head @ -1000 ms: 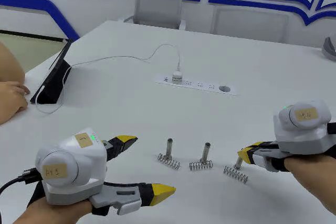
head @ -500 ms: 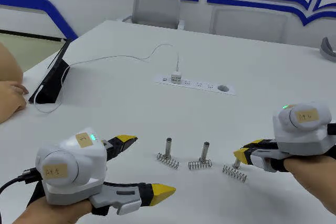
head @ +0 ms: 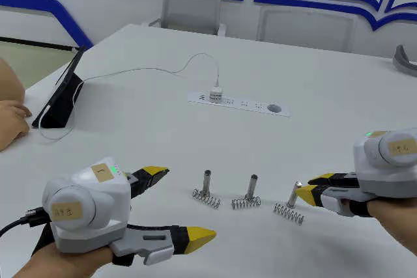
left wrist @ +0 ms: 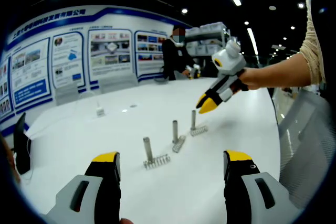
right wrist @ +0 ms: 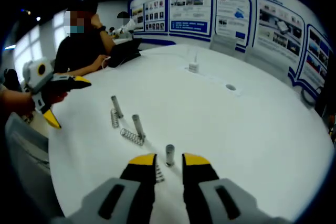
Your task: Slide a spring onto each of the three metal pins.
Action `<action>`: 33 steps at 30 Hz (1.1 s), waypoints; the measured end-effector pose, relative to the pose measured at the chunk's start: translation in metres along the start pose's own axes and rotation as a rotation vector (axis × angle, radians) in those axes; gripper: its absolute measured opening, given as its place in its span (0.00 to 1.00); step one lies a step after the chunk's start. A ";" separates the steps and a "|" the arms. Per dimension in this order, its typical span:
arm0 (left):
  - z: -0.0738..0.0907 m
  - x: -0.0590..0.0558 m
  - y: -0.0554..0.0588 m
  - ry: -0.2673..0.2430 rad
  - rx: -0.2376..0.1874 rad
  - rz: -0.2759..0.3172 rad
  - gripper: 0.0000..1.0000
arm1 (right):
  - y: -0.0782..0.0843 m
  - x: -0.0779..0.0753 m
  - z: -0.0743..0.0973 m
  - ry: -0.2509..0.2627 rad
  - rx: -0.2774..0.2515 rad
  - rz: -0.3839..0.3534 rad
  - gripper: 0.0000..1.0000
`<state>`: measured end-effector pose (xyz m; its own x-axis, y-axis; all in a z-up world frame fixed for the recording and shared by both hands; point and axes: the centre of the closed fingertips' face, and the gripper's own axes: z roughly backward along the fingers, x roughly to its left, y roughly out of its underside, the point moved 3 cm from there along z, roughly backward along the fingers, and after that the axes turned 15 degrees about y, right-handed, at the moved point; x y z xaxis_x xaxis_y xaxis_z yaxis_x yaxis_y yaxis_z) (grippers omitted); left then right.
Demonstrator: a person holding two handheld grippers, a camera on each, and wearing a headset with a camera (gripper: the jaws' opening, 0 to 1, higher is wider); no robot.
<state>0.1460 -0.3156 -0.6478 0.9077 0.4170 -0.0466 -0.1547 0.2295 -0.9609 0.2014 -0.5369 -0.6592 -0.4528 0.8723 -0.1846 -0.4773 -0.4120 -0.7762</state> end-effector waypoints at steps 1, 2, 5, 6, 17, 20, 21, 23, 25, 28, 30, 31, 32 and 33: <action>0.000 0.000 0.000 0.000 0.000 0.000 0.82 | 0.002 0.000 0.001 -0.003 0.000 0.003 0.20; 0.000 0.000 0.000 0.000 0.001 -0.001 0.82 | 0.003 0.000 0.001 -0.004 0.003 0.005 0.20; 0.000 0.000 0.000 0.001 0.001 -0.001 0.82 | 0.006 0.002 0.004 -0.013 0.008 0.012 0.20; 0.000 0.000 0.000 0.001 0.003 -0.001 0.82 | 0.009 0.003 0.003 -0.020 0.012 0.016 0.20; -0.002 -0.001 0.000 0.004 0.005 0.002 0.82 | 0.023 0.009 -0.002 -0.080 0.046 0.062 0.20; -0.002 -0.001 0.001 0.004 0.005 0.002 0.82 | 0.027 0.012 -0.005 -0.098 0.063 0.087 0.19; -0.002 -0.001 0.001 0.005 0.005 0.003 0.82 | 0.028 0.013 -0.006 -0.103 0.067 0.093 0.19; -0.002 -0.001 0.001 0.005 0.005 0.004 0.82 | 0.030 0.014 -0.007 -0.110 0.073 0.108 0.19; -0.002 -0.001 0.002 0.006 0.006 0.006 0.82 | 0.033 0.016 -0.009 -0.120 0.086 0.126 0.18; -0.002 -0.002 0.003 0.005 0.010 0.007 0.81 | 0.036 0.017 -0.011 -0.131 0.101 0.150 0.18; -0.002 -0.001 0.004 0.005 0.010 0.008 0.81 | 0.037 0.019 -0.012 -0.140 0.110 0.160 0.17; -0.002 -0.001 0.004 0.005 0.011 0.008 0.81 | 0.038 0.020 -0.013 -0.143 0.113 0.166 0.17; -0.002 -0.001 0.004 0.005 0.012 0.008 0.81 | 0.038 0.020 -0.013 -0.147 0.115 0.171 0.17; -0.002 -0.001 0.005 0.006 0.011 0.009 0.81 | 0.039 0.021 -0.014 -0.153 0.120 0.179 0.17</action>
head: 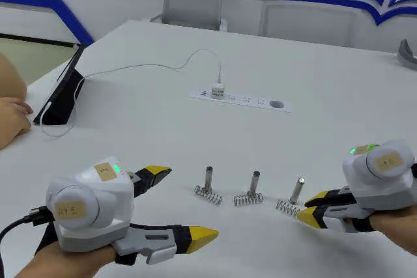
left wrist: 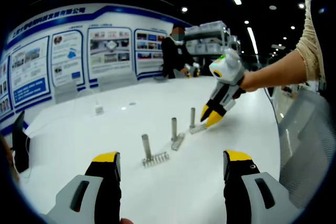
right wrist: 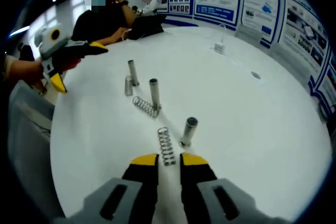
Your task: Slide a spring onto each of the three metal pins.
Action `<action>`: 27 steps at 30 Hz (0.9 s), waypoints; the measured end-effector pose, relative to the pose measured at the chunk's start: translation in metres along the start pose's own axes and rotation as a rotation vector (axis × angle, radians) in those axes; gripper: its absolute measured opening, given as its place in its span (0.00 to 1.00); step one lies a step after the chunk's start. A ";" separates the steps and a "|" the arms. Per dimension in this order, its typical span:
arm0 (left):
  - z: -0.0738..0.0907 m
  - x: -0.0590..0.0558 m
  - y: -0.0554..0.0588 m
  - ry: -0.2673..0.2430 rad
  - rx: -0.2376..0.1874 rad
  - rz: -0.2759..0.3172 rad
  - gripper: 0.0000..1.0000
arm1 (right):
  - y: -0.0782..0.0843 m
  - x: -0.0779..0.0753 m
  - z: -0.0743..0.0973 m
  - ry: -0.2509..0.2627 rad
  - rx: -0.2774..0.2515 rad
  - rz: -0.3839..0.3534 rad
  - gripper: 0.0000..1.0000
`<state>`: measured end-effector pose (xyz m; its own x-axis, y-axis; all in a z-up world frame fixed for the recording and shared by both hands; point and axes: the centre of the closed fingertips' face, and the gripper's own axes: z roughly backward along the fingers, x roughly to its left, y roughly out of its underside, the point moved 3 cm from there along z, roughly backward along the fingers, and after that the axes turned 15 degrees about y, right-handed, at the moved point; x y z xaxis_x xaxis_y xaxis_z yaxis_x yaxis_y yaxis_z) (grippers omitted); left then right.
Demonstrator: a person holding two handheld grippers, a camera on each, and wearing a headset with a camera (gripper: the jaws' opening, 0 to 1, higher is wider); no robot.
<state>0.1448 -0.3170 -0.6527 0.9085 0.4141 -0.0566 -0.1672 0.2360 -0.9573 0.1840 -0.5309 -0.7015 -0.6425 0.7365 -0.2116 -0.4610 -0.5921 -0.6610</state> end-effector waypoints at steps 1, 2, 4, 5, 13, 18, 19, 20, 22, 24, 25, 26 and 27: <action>0.000 0.000 0.000 0.000 0.000 0.000 0.81 | 0.000 0.000 -0.001 -0.002 0.003 0.006 0.17; 0.000 0.000 0.000 0.000 0.001 0.000 0.81 | 0.000 0.001 -0.001 -0.009 0.009 0.018 0.17; -0.001 0.000 0.000 0.002 0.002 0.001 0.81 | 0.000 0.002 -0.003 -0.016 0.017 0.034 0.17; -0.001 -0.001 0.001 0.003 0.004 0.001 0.81 | 0.001 0.002 -0.004 -0.020 0.026 0.047 0.17; -0.002 -0.001 0.002 0.007 0.006 0.004 0.81 | -0.001 0.003 -0.009 -0.054 0.074 0.110 0.16; -0.002 -0.003 0.003 0.010 0.006 0.004 0.81 | 0.001 0.005 -0.013 -0.077 0.114 0.139 0.15; -0.001 -0.003 0.003 0.010 0.005 0.004 0.81 | 0.002 0.005 -0.013 -0.079 0.119 0.142 0.14; -0.001 -0.003 0.003 0.012 0.005 0.004 0.81 | 0.003 0.005 -0.013 -0.084 0.130 0.144 0.14; -0.002 -0.004 0.003 0.013 0.005 0.003 0.81 | 0.002 0.004 -0.013 -0.088 0.138 0.133 0.13; -0.002 -0.004 0.002 0.016 0.005 0.002 0.81 | 0.002 0.005 -0.013 -0.098 0.146 0.126 0.12; -0.003 -0.005 0.002 0.018 0.004 0.001 0.81 | 0.002 0.005 -0.013 -0.099 0.149 0.129 0.12; -0.003 -0.005 0.002 0.019 0.004 0.001 0.81 | 0.002 0.005 -0.013 -0.101 0.151 0.129 0.12; -0.004 -0.006 0.002 0.021 0.006 0.000 0.81 | 0.002 0.005 -0.013 -0.103 0.156 0.122 0.12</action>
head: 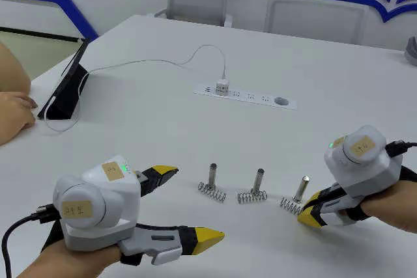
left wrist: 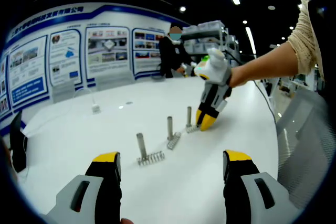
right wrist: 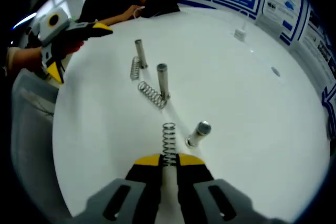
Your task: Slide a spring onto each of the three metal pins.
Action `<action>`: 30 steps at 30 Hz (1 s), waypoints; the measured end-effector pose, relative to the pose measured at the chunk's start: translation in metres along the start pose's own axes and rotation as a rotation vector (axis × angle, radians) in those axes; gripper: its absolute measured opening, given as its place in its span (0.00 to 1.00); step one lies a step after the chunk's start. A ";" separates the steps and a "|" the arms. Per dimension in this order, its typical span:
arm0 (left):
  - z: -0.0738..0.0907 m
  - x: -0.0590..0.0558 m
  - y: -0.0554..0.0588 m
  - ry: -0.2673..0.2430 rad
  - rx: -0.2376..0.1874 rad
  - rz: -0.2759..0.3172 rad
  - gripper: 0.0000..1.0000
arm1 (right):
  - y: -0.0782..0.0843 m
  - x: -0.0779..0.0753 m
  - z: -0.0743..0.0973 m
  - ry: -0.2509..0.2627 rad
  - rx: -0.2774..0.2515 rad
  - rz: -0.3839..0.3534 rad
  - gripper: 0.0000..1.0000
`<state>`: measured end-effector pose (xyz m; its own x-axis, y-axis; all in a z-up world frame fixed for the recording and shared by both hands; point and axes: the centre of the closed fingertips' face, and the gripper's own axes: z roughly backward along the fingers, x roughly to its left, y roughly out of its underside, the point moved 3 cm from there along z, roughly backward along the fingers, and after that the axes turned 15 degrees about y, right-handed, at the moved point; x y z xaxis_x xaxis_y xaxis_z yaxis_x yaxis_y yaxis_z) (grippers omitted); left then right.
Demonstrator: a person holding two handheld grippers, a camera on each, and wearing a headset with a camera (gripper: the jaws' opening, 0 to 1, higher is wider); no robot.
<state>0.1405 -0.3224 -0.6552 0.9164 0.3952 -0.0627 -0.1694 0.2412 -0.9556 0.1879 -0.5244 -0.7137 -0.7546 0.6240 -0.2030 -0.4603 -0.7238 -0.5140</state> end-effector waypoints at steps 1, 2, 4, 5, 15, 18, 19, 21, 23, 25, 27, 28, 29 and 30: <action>-0.001 -0.001 0.000 0.002 0.001 -0.001 0.81 | 0.000 0.000 0.000 -0.002 0.001 -0.004 0.12; -0.001 -0.001 0.000 0.004 0.001 -0.002 0.81 | 0.000 0.000 0.000 -0.003 0.002 -0.008 0.12; -0.003 -0.003 0.000 0.009 0.004 -0.003 0.81 | 0.001 0.000 0.000 -0.002 0.000 -0.008 0.12; -0.003 -0.003 0.001 0.012 0.005 -0.003 0.80 | 0.001 0.000 0.000 0.001 -0.002 -0.006 0.11; -0.010 -0.014 0.004 0.048 0.020 -0.009 0.78 | -0.003 0.011 0.018 -0.003 -0.014 0.071 0.11; -0.015 -0.017 0.004 0.064 0.021 -0.010 0.77 | -0.006 0.017 0.025 -0.013 -0.021 0.101 0.11; -0.016 -0.018 0.004 0.069 0.020 -0.010 0.76 | -0.008 0.018 0.027 -0.012 -0.025 0.112 0.11; -0.018 -0.019 0.003 0.077 0.018 -0.011 0.74 | -0.011 0.023 0.031 -0.024 -0.033 0.134 0.11; -0.020 -0.020 0.002 0.086 0.014 -0.013 0.71 | -0.015 0.027 0.034 -0.035 -0.040 0.149 0.11; -0.021 -0.020 0.001 0.093 0.013 -0.014 0.69 | -0.020 0.033 0.037 -0.048 -0.051 0.176 0.11; -0.023 -0.021 0.001 0.103 0.015 -0.018 0.68 | -0.025 0.037 0.039 -0.057 -0.062 0.198 0.11; -0.024 -0.021 0.000 0.107 0.016 -0.021 0.66 | -0.028 0.040 0.040 -0.062 -0.065 0.211 0.11; -0.025 -0.022 0.000 0.112 0.018 -0.023 0.65 | -0.029 0.041 0.041 -0.063 -0.068 0.218 0.11; -0.027 -0.022 0.000 0.117 0.019 -0.026 0.64 | -0.032 0.042 0.042 -0.065 -0.074 0.230 0.11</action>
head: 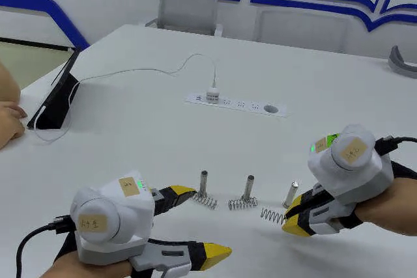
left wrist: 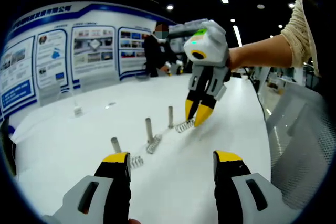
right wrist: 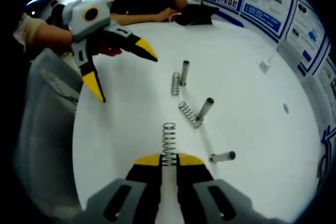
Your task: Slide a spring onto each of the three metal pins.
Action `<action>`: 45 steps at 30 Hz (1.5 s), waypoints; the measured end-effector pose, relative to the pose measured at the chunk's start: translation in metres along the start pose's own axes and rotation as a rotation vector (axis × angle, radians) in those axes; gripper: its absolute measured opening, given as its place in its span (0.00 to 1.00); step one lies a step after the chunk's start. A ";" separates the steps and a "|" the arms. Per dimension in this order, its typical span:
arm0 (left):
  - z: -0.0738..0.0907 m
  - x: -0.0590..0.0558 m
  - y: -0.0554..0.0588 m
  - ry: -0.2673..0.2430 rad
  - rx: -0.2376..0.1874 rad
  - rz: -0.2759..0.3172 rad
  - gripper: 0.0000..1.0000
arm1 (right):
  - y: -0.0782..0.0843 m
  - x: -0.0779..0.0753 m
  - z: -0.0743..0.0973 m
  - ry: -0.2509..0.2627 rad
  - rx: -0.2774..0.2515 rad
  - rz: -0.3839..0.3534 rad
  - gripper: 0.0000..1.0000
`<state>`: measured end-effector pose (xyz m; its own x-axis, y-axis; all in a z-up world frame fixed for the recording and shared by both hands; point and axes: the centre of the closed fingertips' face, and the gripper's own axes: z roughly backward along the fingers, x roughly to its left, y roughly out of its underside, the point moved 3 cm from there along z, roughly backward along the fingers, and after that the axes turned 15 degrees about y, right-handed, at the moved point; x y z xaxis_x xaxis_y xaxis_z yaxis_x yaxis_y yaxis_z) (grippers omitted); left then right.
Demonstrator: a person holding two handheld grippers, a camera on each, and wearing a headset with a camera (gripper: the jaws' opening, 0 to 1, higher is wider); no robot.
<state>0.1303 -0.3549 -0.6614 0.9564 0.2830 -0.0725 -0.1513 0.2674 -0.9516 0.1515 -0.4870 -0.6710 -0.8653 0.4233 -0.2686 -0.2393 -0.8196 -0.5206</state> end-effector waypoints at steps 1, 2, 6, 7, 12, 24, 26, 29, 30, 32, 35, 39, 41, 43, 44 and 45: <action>-0.001 0.000 0.000 0.005 0.001 -0.001 0.63 | -0.002 0.001 0.000 -0.003 -0.004 0.006 0.11; -0.002 -0.001 -0.001 0.010 0.004 -0.004 0.62 | -0.004 0.002 0.001 -0.008 -0.007 0.013 0.11; -0.007 -0.001 -0.003 0.026 0.001 -0.010 0.59 | -0.014 0.008 0.003 -0.024 -0.028 0.047 0.11; -0.008 -0.001 -0.004 0.030 -0.002 -0.009 0.58 | -0.016 0.009 0.003 -0.027 -0.035 0.052 0.11; -0.015 -0.003 -0.005 0.058 -0.016 -0.001 0.53 | -0.025 0.017 0.004 -0.045 -0.055 0.086 0.12; -0.029 -0.018 -0.008 0.127 0.009 -0.075 0.40 | -0.036 0.029 0.009 -0.091 -0.089 0.206 0.12; -0.031 -0.019 -0.009 0.135 0.010 -0.088 0.37 | -0.036 0.032 0.011 -0.105 -0.090 0.229 0.12; -0.032 -0.020 -0.010 0.141 0.009 -0.103 0.33 | -0.037 0.036 0.012 -0.118 -0.090 0.258 0.12; -0.032 -0.020 -0.010 0.143 0.009 -0.107 0.32 | -0.037 0.036 0.013 -0.121 -0.093 0.265 0.12; -0.033 -0.021 -0.010 0.146 0.010 -0.115 0.29 | -0.038 0.037 0.013 -0.125 -0.092 0.276 0.12; -0.033 -0.024 -0.011 0.156 0.010 -0.134 0.24 | -0.038 0.038 0.014 -0.129 -0.089 0.300 0.12; -0.034 -0.026 -0.010 0.161 0.014 -0.152 0.19 | -0.038 0.039 0.014 -0.136 -0.087 0.321 0.12; -0.034 -0.027 -0.010 0.162 0.016 -0.159 0.17 | -0.038 0.039 0.015 -0.140 -0.090 0.333 0.12; -0.034 -0.027 -0.010 0.162 0.018 -0.165 0.15 | -0.038 0.039 0.015 -0.143 -0.089 0.337 0.12; -0.034 -0.027 -0.011 0.162 0.019 -0.170 0.14 | -0.038 0.040 0.016 -0.147 -0.087 0.343 0.12; -0.034 -0.027 -0.011 0.161 0.019 -0.178 0.13 | -0.037 0.040 0.016 -0.148 -0.085 0.350 0.12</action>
<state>0.1148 -0.3972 -0.6592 0.9957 0.0792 0.0478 0.0202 0.3179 -0.9479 0.1183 -0.4457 -0.6492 -0.9440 0.0585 -0.3248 0.1132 -0.8671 -0.4851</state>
